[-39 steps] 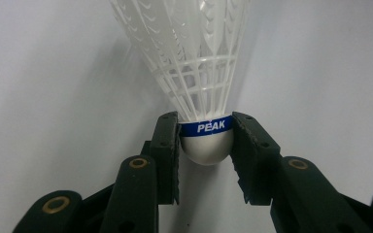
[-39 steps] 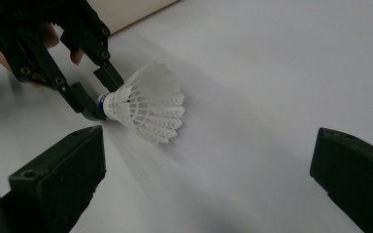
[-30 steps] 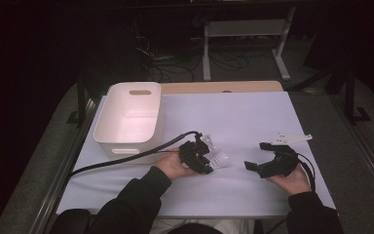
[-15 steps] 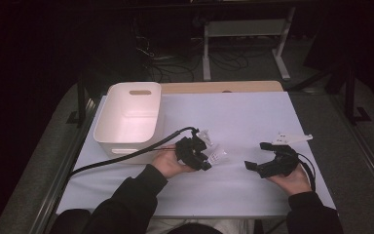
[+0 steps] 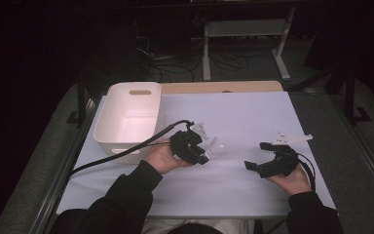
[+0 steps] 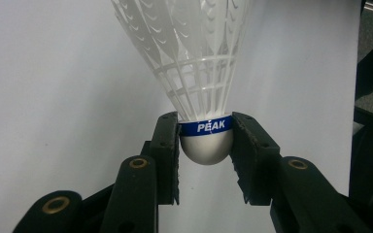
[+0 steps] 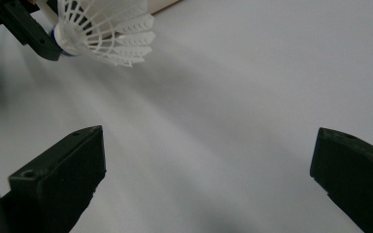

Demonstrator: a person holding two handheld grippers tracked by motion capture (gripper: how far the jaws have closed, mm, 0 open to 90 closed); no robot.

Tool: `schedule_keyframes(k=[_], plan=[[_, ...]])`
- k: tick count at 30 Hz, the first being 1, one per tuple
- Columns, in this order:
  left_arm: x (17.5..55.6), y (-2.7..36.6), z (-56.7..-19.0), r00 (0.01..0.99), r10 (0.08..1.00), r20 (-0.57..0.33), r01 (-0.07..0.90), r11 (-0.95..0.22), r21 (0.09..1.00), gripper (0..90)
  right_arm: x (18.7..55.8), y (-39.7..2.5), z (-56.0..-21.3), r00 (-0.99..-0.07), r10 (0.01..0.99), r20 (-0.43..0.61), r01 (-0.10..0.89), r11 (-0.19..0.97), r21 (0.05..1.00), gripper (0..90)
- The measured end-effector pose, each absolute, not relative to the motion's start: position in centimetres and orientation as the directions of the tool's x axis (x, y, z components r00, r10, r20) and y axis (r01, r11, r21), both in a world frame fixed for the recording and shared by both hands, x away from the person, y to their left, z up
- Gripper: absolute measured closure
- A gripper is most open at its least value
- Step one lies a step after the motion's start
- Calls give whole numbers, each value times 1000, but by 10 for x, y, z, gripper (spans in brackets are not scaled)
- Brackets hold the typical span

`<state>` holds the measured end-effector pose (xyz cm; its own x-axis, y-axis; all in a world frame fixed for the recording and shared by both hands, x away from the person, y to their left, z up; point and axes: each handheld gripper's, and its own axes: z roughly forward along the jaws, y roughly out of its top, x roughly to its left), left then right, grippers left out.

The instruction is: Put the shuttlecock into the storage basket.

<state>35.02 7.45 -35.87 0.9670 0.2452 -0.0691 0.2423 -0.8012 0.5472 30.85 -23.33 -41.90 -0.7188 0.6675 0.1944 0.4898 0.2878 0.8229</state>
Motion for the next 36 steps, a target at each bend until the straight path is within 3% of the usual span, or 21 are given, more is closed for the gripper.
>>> schedule_keyframes(k=[36], plan=[[352,106,-308,958,285,-36,252,-773,583,649,309,-232,-420,-721,664,195,493,295,818,0]])
